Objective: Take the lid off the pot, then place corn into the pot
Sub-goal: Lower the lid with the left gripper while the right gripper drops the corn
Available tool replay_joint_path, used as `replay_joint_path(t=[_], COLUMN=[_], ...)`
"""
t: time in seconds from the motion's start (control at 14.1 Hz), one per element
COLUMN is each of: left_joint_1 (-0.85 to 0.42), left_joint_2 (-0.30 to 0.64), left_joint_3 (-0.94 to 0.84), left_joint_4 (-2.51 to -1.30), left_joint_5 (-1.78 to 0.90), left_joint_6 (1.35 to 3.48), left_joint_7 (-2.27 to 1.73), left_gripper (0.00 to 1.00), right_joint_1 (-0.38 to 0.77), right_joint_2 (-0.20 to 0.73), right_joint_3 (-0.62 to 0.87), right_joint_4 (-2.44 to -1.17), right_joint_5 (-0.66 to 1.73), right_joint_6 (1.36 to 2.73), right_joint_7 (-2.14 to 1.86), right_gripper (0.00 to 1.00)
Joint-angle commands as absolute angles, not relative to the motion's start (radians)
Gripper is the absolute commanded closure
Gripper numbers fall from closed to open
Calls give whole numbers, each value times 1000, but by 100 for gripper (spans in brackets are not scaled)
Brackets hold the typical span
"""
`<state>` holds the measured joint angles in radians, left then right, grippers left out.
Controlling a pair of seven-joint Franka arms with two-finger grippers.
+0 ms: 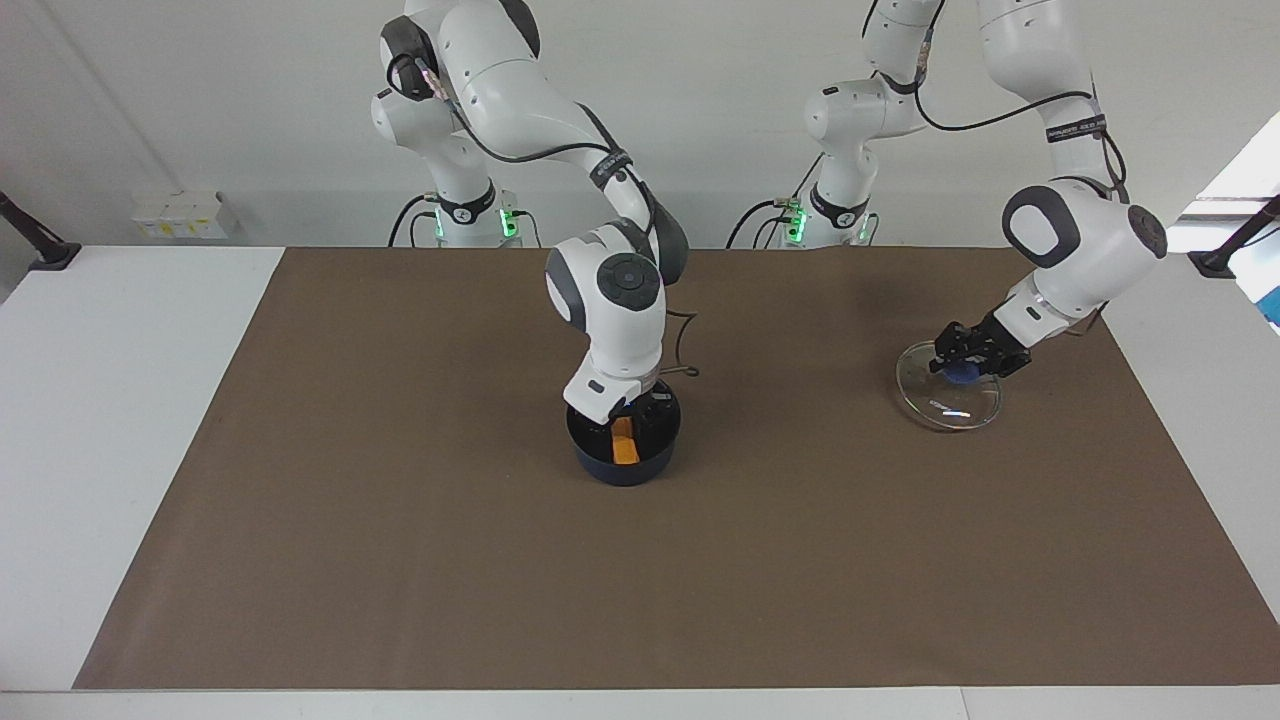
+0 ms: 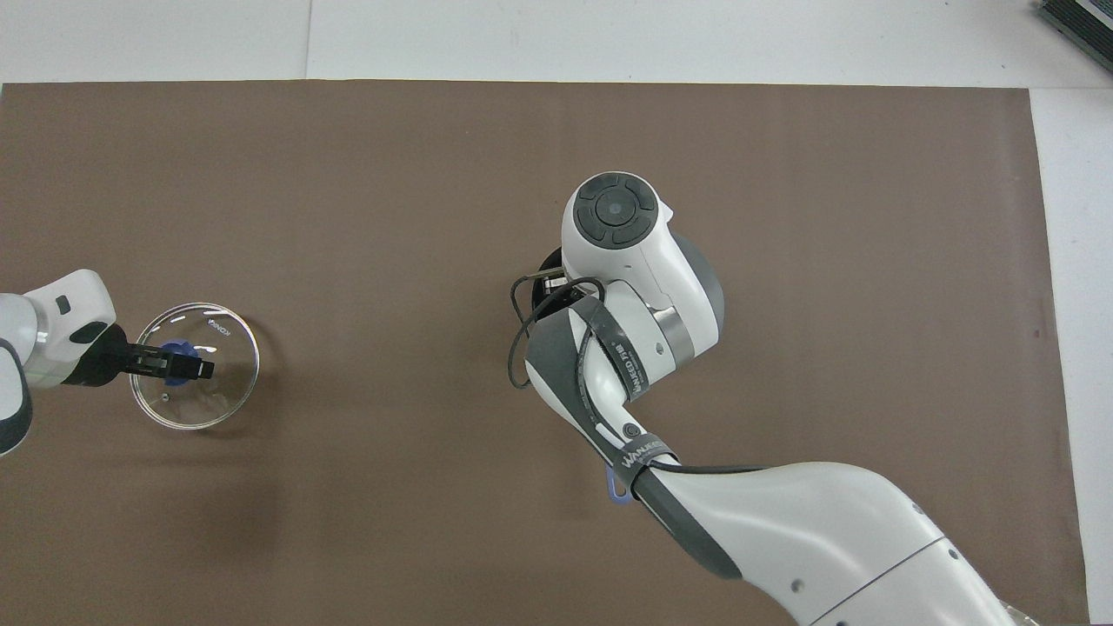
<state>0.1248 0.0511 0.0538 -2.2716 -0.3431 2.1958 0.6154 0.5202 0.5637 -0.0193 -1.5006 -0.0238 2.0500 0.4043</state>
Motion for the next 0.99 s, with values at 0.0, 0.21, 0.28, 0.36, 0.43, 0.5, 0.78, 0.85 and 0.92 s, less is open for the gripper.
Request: replay_joint_path(t=[0.0, 0.21, 0.28, 0.36, 0.43, 0.5, 0.78, 0.85, 0.92], left_joint_1=[133, 133, 132, 127, 126, 124, 118, 112, 98], left_joint_2=[17, 18, 18, 26, 32, 46, 89, 94, 95], left_joint_3=[46, 46, 46, 46, 46, 46, 46, 45, 44], left_joint_4=[-2321, -2321, -2319, -2304, -2281, -2270, -2160, -2128, -2108], left_joint_5=[-368, -367, -367, -367, -367, -367, -365, -353, -342], left_joint_6=[2241, 2246, 2244, 2231, 2224, 2223, 2183, 2177, 2177], left_joint_7=[643, 643, 640, 638, 635, 634, 624, 620, 605], left_gripper=[100, 51, 1, 0, 0, 0, 0, 0, 0], right_joint_1=[508, 502, 493, 465, 442, 427, 332, 312, 281], right_joint_2=[537, 480, 450, 415, 384, 353, 238, 207, 177], right_joint_3=[-9, -18, -23, -23, -23, -25, -25, -25, -25], right_joint_4=[-1523, -1523, -1523, -1525, -1523, -1523, -1522, -1522, -1522], right_joint_5=[-15, -15, -17, -21, -31, -35, -40, -40, -37], right_joint_6=[2068, 2051, 2036, 2002, 1973, 1947, 1832, 1801, 1763], right_joint_7=[390, 419, 429, 430, 430, 428, 413, 410, 397], right_gripper=[0, 0, 0, 0, 0, 0, 0, 0, 0])
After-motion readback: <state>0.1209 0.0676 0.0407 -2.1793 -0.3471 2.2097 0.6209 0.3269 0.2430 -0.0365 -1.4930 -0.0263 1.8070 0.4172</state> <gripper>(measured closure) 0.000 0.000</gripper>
